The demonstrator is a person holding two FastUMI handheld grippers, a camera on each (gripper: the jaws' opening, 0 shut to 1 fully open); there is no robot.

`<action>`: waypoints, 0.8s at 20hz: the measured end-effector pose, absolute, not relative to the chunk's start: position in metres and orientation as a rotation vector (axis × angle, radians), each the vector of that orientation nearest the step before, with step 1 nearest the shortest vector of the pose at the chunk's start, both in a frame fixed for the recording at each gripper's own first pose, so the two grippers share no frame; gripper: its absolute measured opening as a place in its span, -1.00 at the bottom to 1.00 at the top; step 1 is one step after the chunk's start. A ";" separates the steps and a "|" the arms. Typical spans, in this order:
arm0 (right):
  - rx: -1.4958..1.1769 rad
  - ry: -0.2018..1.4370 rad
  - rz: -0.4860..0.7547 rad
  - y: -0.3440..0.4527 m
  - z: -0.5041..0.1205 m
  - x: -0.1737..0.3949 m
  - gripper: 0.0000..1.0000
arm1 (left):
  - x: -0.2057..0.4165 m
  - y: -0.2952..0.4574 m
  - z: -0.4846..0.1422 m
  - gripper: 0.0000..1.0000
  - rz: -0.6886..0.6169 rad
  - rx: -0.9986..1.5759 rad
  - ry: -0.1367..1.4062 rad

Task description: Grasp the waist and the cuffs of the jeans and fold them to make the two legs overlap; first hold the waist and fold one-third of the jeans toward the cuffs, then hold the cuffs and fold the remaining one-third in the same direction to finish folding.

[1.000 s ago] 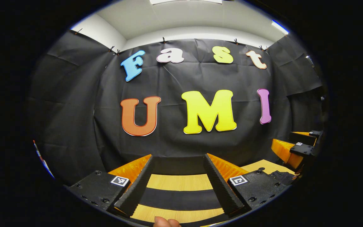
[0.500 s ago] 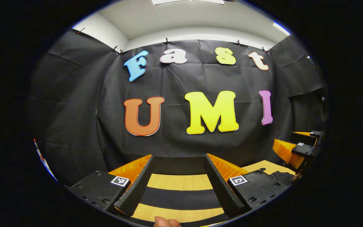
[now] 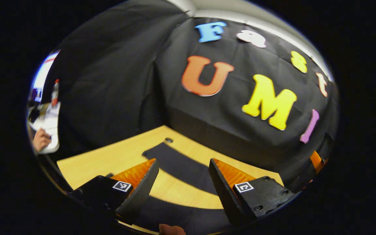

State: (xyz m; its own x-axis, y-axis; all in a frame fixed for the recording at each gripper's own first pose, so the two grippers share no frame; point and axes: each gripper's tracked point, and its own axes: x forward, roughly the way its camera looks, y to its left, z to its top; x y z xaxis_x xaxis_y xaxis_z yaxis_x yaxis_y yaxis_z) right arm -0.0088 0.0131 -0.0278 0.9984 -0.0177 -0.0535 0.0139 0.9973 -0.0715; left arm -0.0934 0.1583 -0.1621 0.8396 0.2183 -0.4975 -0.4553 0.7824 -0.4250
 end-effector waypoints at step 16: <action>-0.095 0.077 0.006 0.018 -0.036 0.003 0.92 | -0.264 0.235 -0.316 0.99 0.860 -1.350 0.712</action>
